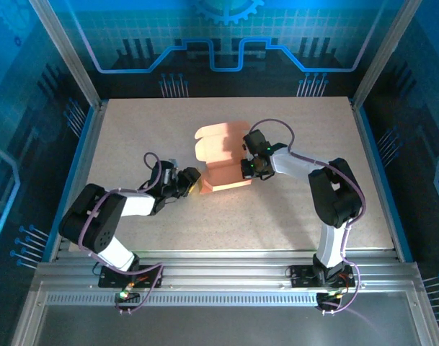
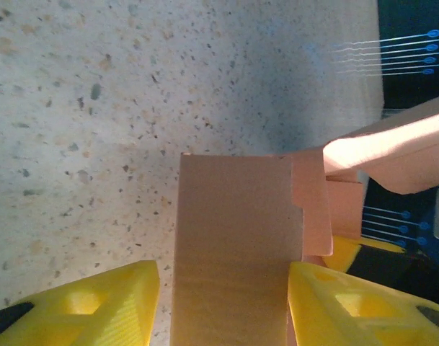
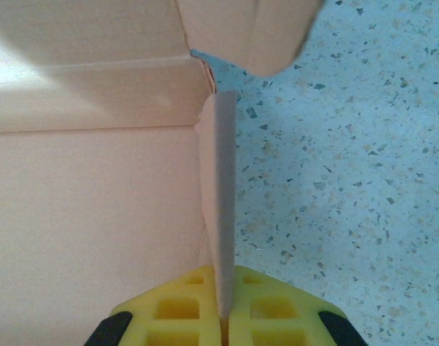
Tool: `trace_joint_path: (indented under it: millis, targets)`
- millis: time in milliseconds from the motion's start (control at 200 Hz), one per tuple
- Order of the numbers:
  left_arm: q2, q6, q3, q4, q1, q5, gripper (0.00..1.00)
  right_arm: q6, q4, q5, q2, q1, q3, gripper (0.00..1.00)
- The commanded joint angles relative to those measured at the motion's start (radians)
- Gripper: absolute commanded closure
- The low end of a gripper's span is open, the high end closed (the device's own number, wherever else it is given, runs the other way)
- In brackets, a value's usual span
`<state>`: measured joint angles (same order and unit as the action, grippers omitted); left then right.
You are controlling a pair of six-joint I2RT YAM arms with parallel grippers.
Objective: Fold the paper box
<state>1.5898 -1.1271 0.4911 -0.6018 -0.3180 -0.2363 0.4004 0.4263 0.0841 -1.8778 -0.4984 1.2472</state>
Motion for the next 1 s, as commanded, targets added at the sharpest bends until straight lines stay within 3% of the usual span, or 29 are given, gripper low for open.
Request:
trace_joint_path:
  millis: [0,160,250,395,570,760,996]
  targets:
    - [-0.043,-0.036,-0.057,-0.131,0.036,-0.009,0.4,0.002,-0.011,-0.032,0.008,0.009,-0.017,1.0]
    - [-0.192,0.016,-0.093,0.014,0.111,0.003,0.36,0.008,-0.028,-0.052,0.009,0.017,-0.028,1.0]
    - [-0.245,0.009,-0.137,0.008,0.148,0.002,0.34,0.026,-0.05,-0.102,0.008,0.029,-0.03,1.0]
    - [-0.245,0.004,-0.147,-0.021,0.196,-0.093,0.31,0.063,-0.072,-0.2,0.012,0.058,-0.028,1.0]
    - [-0.172,-0.082,-0.154,-0.171,0.195,-0.15,0.34,0.097,-0.099,-0.275,0.035,0.095,-0.049,1.0]
    - [-0.078,-0.171,-0.097,-0.341,0.15,-0.259,0.43,0.107,-0.094,-0.282,0.044,0.098,-0.05,1.0]
    - [0.005,-0.229,-0.065,-0.466,0.104,-0.283,0.49,0.099,-0.079,-0.265,0.052,0.092,-0.046,1.0]
